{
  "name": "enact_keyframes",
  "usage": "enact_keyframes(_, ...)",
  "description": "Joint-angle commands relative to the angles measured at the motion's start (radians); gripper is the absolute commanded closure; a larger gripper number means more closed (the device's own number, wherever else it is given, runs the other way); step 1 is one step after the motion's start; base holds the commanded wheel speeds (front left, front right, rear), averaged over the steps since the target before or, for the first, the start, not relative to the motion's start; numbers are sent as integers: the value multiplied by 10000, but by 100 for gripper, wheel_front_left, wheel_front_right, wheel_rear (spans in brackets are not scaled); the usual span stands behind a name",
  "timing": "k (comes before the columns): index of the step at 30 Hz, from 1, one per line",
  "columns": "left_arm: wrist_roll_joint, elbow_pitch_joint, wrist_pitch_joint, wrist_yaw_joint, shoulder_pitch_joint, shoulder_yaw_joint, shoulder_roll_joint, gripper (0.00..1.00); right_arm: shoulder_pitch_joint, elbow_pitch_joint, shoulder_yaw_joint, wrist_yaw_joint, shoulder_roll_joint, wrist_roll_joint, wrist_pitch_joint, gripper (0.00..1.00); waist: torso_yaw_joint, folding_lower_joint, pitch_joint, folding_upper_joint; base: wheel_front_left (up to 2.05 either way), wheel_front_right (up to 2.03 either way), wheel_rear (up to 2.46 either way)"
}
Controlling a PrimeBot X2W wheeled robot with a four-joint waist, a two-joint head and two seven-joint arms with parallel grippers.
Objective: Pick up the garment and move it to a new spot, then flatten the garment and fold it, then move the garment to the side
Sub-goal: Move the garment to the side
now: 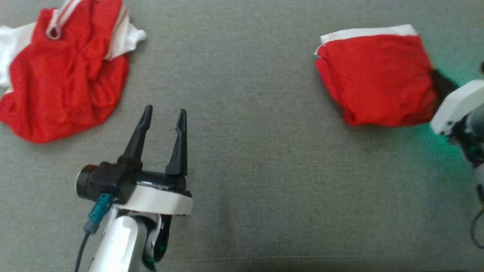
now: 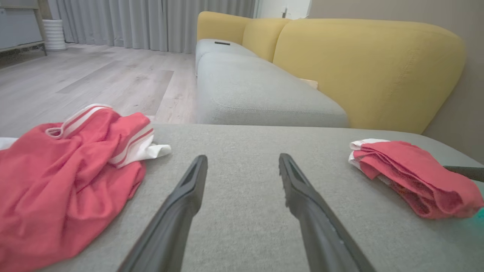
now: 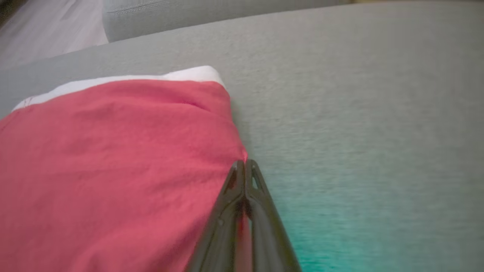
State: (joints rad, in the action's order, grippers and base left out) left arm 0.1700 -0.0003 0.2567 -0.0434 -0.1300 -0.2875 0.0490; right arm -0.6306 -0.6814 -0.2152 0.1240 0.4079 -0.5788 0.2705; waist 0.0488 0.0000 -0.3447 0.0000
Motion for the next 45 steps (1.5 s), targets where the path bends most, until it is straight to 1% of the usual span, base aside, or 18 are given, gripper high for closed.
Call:
enact_keyframes(1, -13, -419, 51, 36, -322, 366, 13, 0, -261, 407, -85, 67, 443, 122, -171, 100, -322, 0, -271, 0, 0, 0, 0)
enact_keyframes(6, -140, -580, 51, 233, -578, 539, 13, 0, -483, 964, 95, 67, 1352, 516, -304, 100, -930, 0, -702, 0, 0, 0, 0)
enact_keyframes(11, -337, -753, 51, 469, -976, 724, 13, 0, -545, 1758, 585, 67, 2258, 1019, -16, 100, -1457, 0, -1231, 0, 0, 0, 0)
enact_keyframes(16, -476, -965, 51, 693, -1500, 765, 13, 0, -588, 2316, 1425, 67, 3072, 1534, 270, 100, -1683, 0, -1836, 0, 0, 0, 0)
enact_keyframes(20, -529, -1170, 51, 863, -1804, 778, 13, 0, -573, 2973, 2101, 67, 3431, 2523, 468, 100, -1806, 0, -2291, 0, 0, 0, 0)
enact_keyframes(24, -596, -1186, 51, 1023, -1983, 831, 13, 0, -475, 3462, 2963, 67, 3130, 3359, 965, 100, -1871, 0, -2592, 0, 0, 0, 0)
enact_keyframes(26, -614, -1152, 51, 1089, -2062, 858, 13, 0, -439, 3606, 3560, 67, 2823, 3763, 1150, 100, -1856, 0, -2653, 0, 0, 0, 0)
enact_keyframes(28, -667, -1138, 51, 1151, -2134, 856, 13, 0, -344, 3785, 4111, 67, 2587, 4419, 1272, 100, -1810, 0, -2663, 0, 0, 0, 0)
enact_keyframes(31, -599, -1160, 51, 1153, -2162, 862, 12, 0, -167, 4119, 4761, 67, 2140, 5259, 1508, 100, -1712, 0, -2574, 0, 0, 0, 0)
enact_keyframes(32, -560, -1166, 51, 1137, -2158, 861, 12, 0, -100, 4246, 4895, 67, 2002, 5488, 1568, 62, -1673, 0, -2522, 0, 0, 0, 0)
enact_keyframes(33, -528, -1160, 51, 1122, -2147, 859, 12, 0, -31, 4340, 5034, 67, 1846, 5673, 1659, 37, -1631, 0, -2461, 0, 0, 0, 0)
enact_keyframes(34, -498, -1158, 51, 1100, -2130, 857, 12, 0, 56, 4467, 5078, 67, 1711, 5859, 1715, 0, -1589, 0, -2393, 0, 0, 0, 0)
enact_keyframes(35, -431, -1131, 51, 1050, -2065, 843, 12, 0, 209, 4770, 5076, 67, 1537, 6288, 1702, 0, -1505, 0, -2202, 0, 0, 0, 0)
enact_keyframes(38, -361, -1051, 51, 973, -1897, 789, 12, 0, 381, 5244, 4838, 67, 1145, 6651, 1385, 0, -1348, 0, -1774, 0, 0, 0, 0)
enact_keyframes(39, -361, -1051, 51, 973, -1897, 789, 12, 0, 381, 5244, 4838, 67, 1145, 6651, 1385, 0, -1348, 0, -1774, 0, 0, 0, 0)
enact_keyframes(42, -358, -936, 51, 872, -1617, 784, 12, 0, 595, 5490, 4325, 67, 510, 6557, 941, 0, -1219, 0, -1211, 0, 0, 0, 0)
enact_keyframes(45, -352, -745, 51, 742, -1237, 777, 12, 0, 895, 5402, 3635, 67, -188, 6099, 230, 0, -1063, 0, -478, 0, 0, 0, 0)
